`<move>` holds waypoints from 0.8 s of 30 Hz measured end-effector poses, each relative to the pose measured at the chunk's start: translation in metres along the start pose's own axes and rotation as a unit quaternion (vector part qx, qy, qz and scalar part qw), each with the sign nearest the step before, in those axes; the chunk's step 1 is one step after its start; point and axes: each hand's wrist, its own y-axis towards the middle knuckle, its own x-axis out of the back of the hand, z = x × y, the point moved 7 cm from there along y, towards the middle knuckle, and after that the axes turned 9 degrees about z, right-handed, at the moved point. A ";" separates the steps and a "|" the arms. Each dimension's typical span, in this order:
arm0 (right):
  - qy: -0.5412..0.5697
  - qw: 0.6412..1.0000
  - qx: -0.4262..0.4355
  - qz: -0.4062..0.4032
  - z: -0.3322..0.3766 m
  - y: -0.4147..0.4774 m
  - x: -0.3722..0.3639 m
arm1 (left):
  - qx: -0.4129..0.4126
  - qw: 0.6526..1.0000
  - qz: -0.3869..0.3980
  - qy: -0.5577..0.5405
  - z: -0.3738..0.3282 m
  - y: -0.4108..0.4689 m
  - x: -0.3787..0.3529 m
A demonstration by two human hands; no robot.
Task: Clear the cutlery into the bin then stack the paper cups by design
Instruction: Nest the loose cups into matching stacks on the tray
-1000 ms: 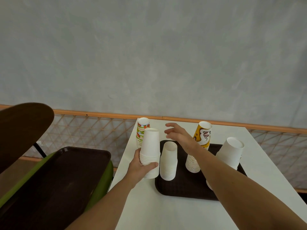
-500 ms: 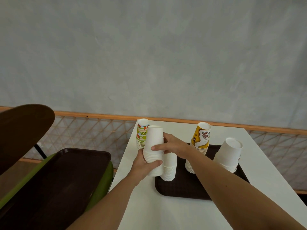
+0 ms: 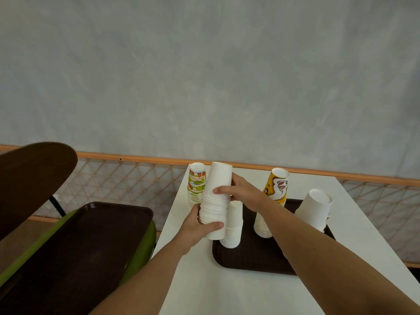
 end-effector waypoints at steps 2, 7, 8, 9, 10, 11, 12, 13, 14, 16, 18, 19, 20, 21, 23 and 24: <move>0.000 1.000 -0.001 -0.002 0.002 0.000 0.002 | 0.000 1.000 -0.001 0.000 0.001 -0.001 0.001; 0.020 0.999 0.021 -0.031 0.012 -0.001 0.011 | -0.008 1.000 0.001 -0.017 0.005 -0.003 0.003; 0.025 0.998 0.027 -0.044 0.015 -0.001 0.015 | -0.008 1.000 0.000 -0.017 0.006 -0.004 0.004; 0.030 0.997 0.033 -0.058 0.018 -0.001 0.019 | -0.008 1.000 -0.002 -0.016 0.007 -0.004 0.005; 0.037 0.996 0.042 -0.072 0.021 -0.001 0.023 | -0.007 1.000 -0.004 -0.014 0.008 -0.003 0.007; 0.045 0.994 0.051 -0.089 0.024 -0.001 0.027 | -0.005 1.000 -0.007 -0.012 0.010 -0.003 0.008; 0.055 0.991 0.060 -0.105 0.026 -0.001 0.032 | -0.002 1.000 -0.009 -0.009 0.012 -0.003 0.010; 0.064 0.988 0.069 -0.124 0.027 -0.002 0.036 | 0.001 1.000 -0.012 -0.006 0.014 -0.003 0.011; 0.074 0.984 0.078 -0.144 0.028 -0.003 0.041 | 0.002 1.000 -0.015 -0.006 0.015 -0.003 0.013; 0.084 0.976 0.084 -0.184 0.027 -0.008 0.049 | 0.003 1.000 -0.023 -0.013 0.017 -0.004 0.016; 0.056 0.974 0.068 -0.208 0.020 -0.011 0.053 | 0.009 0.999 -0.032 -0.017 0.019 -0.005 0.019; 0.026 0.976 0.052 -0.211 0.015 -0.013 0.053 | 0.012 0.999 -0.038 -0.017 0.020 -0.005 0.021; -0.005 0.977 0.033 -0.209 0.008 -0.013 0.052 | 0.015 0.999 -0.044 -0.018 0.022 -0.006 0.023; -0.030 0.978 0.014 -0.205 0.001 -0.014 0.050 | 0.017 0.998 -0.049 -0.020 0.023 -0.006 0.025; -0.060 0.980 -0.017 -0.189 -0.016 -0.015 0.045 | 0.017 0.998 -0.055 -0.020 0.023 -0.007 0.026; -0.072 0.980 -0.030 -0.182 -0.022 -0.016 0.043 | 0.016 0.998 -0.055 -0.020 0.022 -0.007 0.026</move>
